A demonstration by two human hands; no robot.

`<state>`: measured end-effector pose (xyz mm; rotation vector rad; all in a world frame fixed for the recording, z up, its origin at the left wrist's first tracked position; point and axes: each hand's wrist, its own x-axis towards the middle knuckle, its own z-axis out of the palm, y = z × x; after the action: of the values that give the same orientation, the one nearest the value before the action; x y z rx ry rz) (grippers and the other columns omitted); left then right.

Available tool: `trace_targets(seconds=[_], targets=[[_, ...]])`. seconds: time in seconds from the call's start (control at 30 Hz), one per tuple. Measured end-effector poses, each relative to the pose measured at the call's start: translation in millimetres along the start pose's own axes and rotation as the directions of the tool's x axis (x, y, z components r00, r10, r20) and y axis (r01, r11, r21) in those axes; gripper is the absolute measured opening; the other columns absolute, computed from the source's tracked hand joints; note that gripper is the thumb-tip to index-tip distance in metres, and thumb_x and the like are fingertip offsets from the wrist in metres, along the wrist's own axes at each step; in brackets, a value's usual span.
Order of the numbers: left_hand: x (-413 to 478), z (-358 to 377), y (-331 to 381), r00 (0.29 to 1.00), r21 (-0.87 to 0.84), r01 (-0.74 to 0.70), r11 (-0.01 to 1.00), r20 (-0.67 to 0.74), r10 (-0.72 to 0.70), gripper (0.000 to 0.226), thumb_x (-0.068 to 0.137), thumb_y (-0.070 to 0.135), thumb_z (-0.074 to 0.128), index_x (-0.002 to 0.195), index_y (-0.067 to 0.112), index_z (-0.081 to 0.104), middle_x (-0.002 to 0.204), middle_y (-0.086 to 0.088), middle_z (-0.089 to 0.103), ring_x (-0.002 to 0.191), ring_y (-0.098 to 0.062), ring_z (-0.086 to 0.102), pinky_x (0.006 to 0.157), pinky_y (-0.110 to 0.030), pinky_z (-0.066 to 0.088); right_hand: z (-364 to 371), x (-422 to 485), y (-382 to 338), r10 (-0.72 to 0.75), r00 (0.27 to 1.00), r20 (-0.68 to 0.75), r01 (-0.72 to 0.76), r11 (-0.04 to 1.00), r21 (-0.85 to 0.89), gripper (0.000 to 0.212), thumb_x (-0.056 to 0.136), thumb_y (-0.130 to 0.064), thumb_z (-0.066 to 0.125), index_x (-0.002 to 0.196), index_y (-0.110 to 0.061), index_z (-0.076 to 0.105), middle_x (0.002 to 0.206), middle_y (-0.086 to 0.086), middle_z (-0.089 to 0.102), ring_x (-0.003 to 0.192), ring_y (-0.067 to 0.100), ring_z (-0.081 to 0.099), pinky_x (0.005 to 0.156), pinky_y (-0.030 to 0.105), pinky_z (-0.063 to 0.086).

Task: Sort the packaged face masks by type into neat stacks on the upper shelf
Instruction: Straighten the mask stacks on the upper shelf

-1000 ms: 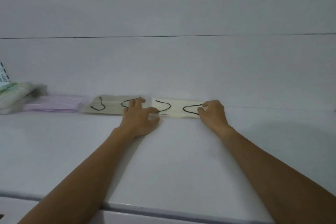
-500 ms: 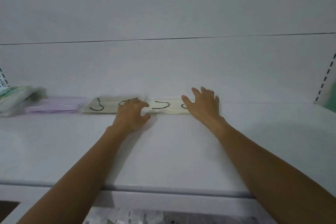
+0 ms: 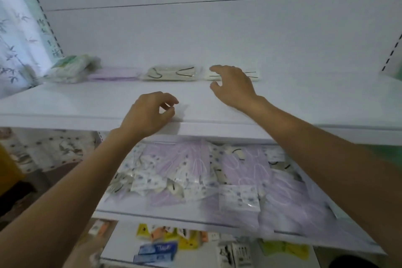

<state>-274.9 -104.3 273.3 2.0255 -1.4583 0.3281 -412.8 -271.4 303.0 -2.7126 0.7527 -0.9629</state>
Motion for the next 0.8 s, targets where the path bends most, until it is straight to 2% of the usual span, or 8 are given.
trace_targets(seconds=[0.13,0.27,0.37,0.43,0.5,0.63,0.73,0.8], targets=[[-60,6,9,0.991,-0.048,-0.093,0.995,-0.102,0.088,0.028,0.081,0.015,0.051,0.103,0.009,0.067,0.095,-0.003,0.067,0.072,-0.011,0.057,0.071,-0.029,0.049,12,-60,-34,-0.038,0.979,-0.198,0.056,0.994,0.089,0.031,0.086,-0.009,0.052,0.116,-0.01,0.059,0.109,0.005,0.061,0.1,0.02,0.054,0.075,0.028,0.04],[-115,38,5,0.999,-0.089,-0.047,0.995,-0.013,0.046,0.022,0.083,0.006,0.057,0.103,0.009,0.065,0.096,-0.004,0.065,0.067,-0.01,0.053,0.068,-0.027,0.047,39,-134,-46,-0.164,0.958,-0.236,0.194,0.975,0.112,0.015,0.078,-0.003,0.054,0.091,-0.005,0.061,0.085,0.008,0.06,0.074,0.025,0.057,0.058,0.031,0.043],[-142,66,-3,0.993,-0.102,0.022,0.995,0.118,-0.01,0.024,0.083,0.004,0.058,0.106,0.008,0.065,0.101,-0.006,0.064,0.071,-0.01,0.053,0.07,-0.027,0.046,65,-177,-38,-0.097,0.987,0.126,0.08,0.988,0.13,0.018,0.086,-0.01,0.052,0.101,-0.006,0.06,0.1,0.007,0.061,0.087,0.025,0.057,0.071,0.035,0.048],[-151,79,-13,0.975,-0.104,0.103,0.989,0.207,-0.08,0.027,0.084,0.006,0.059,0.11,0.009,0.064,0.105,-0.008,0.063,0.076,-0.012,0.055,0.073,-0.028,0.047,83,-195,-21,0.02,0.907,0.422,-0.062,0.994,0.087,0.024,0.09,-0.016,0.051,0.112,-0.009,0.058,0.112,0.006,0.06,0.099,0.024,0.057,0.082,0.036,0.049],[-156,90,-26,0.951,-0.1,0.194,0.976,0.265,-0.162,0.027,0.085,0.007,0.059,0.112,0.008,0.062,0.107,-0.011,0.062,0.082,-0.018,0.06,0.075,-0.029,0.047,100,-205,-1,0.147,0.804,0.576,-0.225,0.972,0.065,0.028,0.091,-0.02,0.052,0.118,-0.011,0.055,0.119,0.008,0.059,0.104,0.025,0.057,0.089,0.037,0.048],[-162,119,-58,0.906,-0.1,0.346,0.933,0.295,-0.304,0.029,0.085,0.009,0.061,0.114,0.006,0.061,0.108,-0.014,0.061,0.094,-0.025,0.061,0.079,-0.028,0.044,142,-211,36,0.33,0.675,0.659,-0.486,0.872,0.061,0.028,0.09,-0.02,0.055,0.116,-0.011,0.056,0.116,0.009,0.06,0.104,0.024,0.058,0.092,0.035,0.047],[-164,154,-88,0.876,-0.094,0.412,0.906,0.314,-0.366,0.034,0.085,0.008,0.062,0.118,0.004,0.058,0.112,-0.016,0.06,0.103,-0.029,0.058,0.084,-0.028,0.041,190,-210,56,0.415,0.671,0.614,-0.593,0.798,0.109,0.027,0.088,-0.013,0.057,0.115,-0.009,0.06,0.12,0.01,0.059,0.107,0.022,0.056,0.09,0.027,0.044],[-156,179,-111,0.875,-0.102,0.435,0.895,0.285,-0.392,0.036,0.084,0.006,0.062,0.12,0.004,0.056,0.113,-0.017,0.06,0.105,-0.031,0.057,0.086,-0.029,0.04,226,-201,70,0.455,0.671,0.585,-0.656,0.733,0.182,0.028,0.088,-0.011,0.057,0.115,-0.008,0.061,0.12,0.007,0.057,0.106,0.021,0.056,0.08,0.021,0.042]])
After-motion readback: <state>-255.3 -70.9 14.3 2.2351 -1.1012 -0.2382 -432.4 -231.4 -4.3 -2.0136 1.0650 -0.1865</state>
